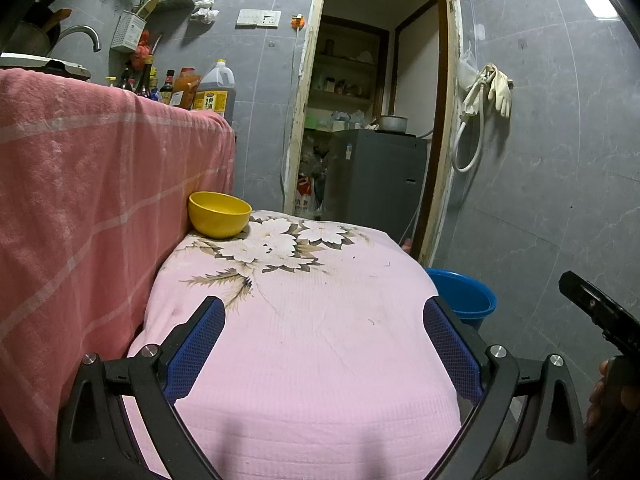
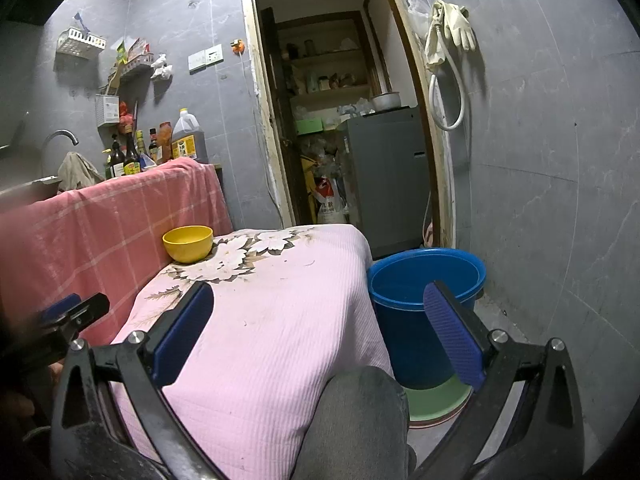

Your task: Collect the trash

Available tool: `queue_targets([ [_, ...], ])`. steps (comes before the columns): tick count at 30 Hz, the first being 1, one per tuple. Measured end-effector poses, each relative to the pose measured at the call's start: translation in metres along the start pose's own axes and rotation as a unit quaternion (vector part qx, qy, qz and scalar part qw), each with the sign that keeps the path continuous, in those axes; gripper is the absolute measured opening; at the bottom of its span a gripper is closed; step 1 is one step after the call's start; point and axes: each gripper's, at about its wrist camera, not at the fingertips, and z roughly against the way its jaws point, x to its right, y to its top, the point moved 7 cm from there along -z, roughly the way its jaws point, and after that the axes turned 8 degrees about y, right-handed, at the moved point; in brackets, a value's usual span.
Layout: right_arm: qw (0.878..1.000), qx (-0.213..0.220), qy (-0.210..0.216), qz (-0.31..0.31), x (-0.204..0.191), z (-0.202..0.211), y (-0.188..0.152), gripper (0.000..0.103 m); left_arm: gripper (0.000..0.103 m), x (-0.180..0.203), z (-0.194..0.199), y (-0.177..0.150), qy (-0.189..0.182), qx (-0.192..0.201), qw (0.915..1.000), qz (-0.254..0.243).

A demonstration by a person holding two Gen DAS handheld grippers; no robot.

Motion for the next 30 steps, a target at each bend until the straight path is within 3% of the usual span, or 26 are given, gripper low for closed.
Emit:
queue_targets([
  [30,1.000,-0.002,-0.002,-0.006,-0.0028,-0.0006,-0.0047,0.103,0.097,-0.0028,-0.0021,-0.0026,-0.002,-0.002,1.0000,-0.002],
])
